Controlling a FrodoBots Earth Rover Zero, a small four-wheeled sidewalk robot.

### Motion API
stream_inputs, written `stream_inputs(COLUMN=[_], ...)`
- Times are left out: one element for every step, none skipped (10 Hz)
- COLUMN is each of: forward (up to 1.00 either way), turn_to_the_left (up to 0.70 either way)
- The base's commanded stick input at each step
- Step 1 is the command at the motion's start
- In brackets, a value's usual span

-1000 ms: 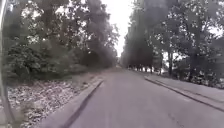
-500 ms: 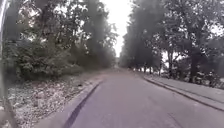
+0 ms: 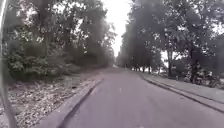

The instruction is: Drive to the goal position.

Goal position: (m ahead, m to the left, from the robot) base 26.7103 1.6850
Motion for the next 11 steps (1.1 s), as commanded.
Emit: stream_inputs(forward=[0.70,0.70,0.70,0.70,0.70,0.70,0.70,0.70,0.70,0.70,0.70], turn_to_the_left=[0.01,0.01,0.01,0.01,0.01,0.01,0.01,0.01,0.01,0.01,0.01])
